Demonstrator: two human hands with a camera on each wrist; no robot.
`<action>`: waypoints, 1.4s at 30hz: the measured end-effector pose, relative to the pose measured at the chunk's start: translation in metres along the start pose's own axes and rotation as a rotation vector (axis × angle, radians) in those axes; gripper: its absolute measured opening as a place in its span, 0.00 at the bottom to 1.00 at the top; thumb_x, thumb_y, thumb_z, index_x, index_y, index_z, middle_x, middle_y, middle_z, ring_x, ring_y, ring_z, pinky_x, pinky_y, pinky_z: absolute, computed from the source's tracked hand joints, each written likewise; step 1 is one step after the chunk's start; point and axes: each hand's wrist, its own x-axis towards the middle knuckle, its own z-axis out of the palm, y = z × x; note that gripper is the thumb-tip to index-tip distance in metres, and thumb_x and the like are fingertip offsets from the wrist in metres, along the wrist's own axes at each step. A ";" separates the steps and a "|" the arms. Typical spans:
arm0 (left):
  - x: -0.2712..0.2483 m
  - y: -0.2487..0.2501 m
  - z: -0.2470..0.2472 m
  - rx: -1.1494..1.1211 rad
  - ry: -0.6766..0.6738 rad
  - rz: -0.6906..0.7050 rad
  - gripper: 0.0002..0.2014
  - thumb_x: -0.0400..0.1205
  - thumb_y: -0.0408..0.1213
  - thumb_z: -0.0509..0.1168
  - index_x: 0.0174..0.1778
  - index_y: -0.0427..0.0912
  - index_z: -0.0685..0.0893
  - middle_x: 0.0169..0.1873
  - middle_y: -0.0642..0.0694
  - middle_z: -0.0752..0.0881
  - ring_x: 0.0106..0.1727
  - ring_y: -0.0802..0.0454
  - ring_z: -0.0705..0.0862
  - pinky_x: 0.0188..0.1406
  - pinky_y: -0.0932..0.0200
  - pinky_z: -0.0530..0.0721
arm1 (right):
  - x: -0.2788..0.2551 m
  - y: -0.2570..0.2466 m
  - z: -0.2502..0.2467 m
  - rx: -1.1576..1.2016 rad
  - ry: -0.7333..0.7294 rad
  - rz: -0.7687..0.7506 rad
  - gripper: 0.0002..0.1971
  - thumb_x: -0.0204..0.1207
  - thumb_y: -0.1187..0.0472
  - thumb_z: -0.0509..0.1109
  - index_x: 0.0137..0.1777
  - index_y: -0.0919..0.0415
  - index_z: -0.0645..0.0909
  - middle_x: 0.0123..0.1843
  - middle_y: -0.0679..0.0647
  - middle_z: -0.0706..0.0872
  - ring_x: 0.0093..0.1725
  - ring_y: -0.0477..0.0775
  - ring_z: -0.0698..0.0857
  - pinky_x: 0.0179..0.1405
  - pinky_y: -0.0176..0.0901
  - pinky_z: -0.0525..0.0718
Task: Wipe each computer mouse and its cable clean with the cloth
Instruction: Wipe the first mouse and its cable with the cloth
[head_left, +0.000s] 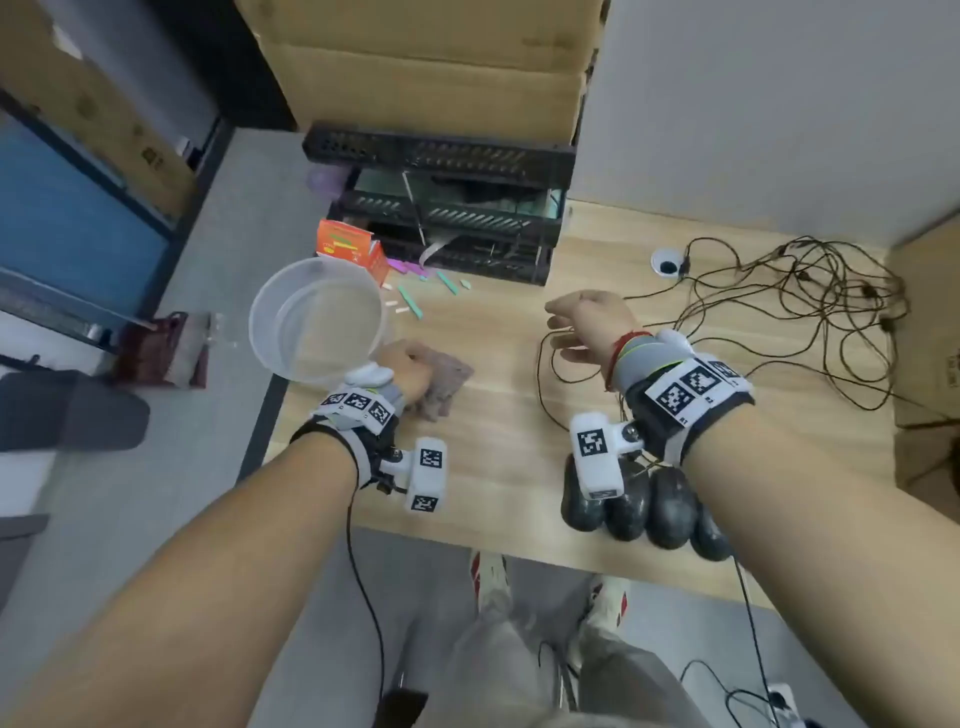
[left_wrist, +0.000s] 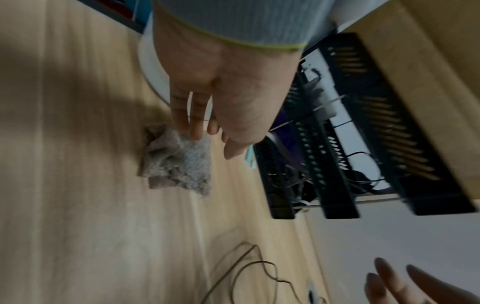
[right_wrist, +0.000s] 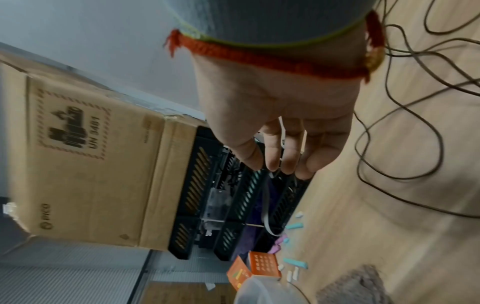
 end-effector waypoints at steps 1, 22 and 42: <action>0.007 -0.008 0.005 0.049 -0.013 -0.023 0.17 0.82 0.36 0.71 0.67 0.37 0.85 0.63 0.36 0.88 0.64 0.36 0.86 0.65 0.48 0.82 | 0.006 0.004 0.005 -0.005 -0.006 0.016 0.05 0.80 0.60 0.69 0.52 0.59 0.81 0.43 0.54 0.84 0.31 0.53 0.83 0.32 0.39 0.82; -0.017 0.045 0.066 -0.270 -0.268 0.036 0.16 0.77 0.24 0.76 0.59 0.37 0.82 0.39 0.45 0.87 0.26 0.64 0.86 0.22 0.74 0.78 | 0.010 0.058 -0.027 -0.015 -0.036 0.170 0.12 0.82 0.50 0.67 0.59 0.55 0.79 0.56 0.54 0.86 0.44 0.55 0.88 0.45 0.46 0.88; -0.114 0.115 0.147 -0.225 -0.171 0.021 0.18 0.80 0.37 0.76 0.64 0.46 0.82 0.57 0.43 0.87 0.57 0.46 0.87 0.52 0.54 0.86 | -0.036 0.111 -0.167 0.599 0.011 0.105 0.10 0.78 0.72 0.70 0.58 0.70 0.80 0.51 0.66 0.88 0.43 0.60 0.90 0.33 0.48 0.89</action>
